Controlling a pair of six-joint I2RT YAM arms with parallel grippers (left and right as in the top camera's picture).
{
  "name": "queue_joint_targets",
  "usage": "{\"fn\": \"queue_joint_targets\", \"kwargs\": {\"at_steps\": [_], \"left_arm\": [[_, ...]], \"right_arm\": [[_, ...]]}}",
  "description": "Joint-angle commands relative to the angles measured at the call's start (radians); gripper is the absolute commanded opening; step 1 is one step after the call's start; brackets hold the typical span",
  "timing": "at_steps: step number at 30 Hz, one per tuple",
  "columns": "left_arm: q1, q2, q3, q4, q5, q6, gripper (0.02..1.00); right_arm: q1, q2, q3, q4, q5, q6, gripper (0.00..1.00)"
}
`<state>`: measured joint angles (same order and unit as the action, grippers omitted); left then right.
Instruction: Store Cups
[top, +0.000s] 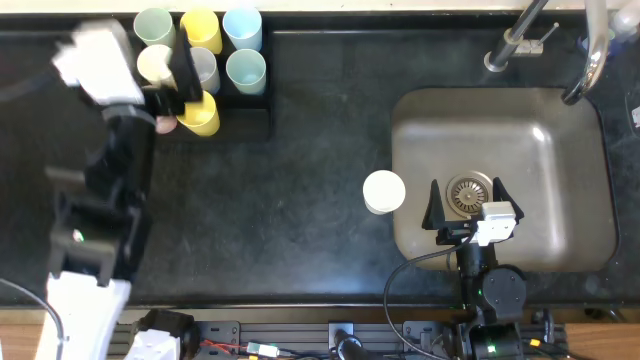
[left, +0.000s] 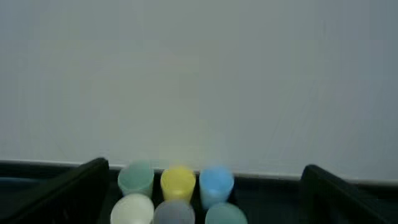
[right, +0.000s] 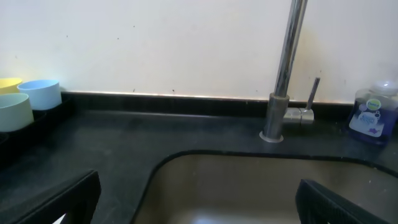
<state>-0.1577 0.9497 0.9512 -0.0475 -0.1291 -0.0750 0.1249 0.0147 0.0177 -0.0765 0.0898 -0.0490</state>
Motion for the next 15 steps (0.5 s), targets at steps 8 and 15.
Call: {"fn": "queue_joint_targets", "kwargs": {"at_steps": [8,15], "left_arm": [[0.021,-0.455,-0.558,0.212,0.087,0.1,1.0],[0.034,-0.674,-0.789,0.253,0.088,0.101,1.0]], "right_arm": [[0.002,-0.009,-0.013,0.005,0.004,0.0,0.998],[0.002,-0.009,-0.013,0.005,0.004,0.0,0.998]]}}
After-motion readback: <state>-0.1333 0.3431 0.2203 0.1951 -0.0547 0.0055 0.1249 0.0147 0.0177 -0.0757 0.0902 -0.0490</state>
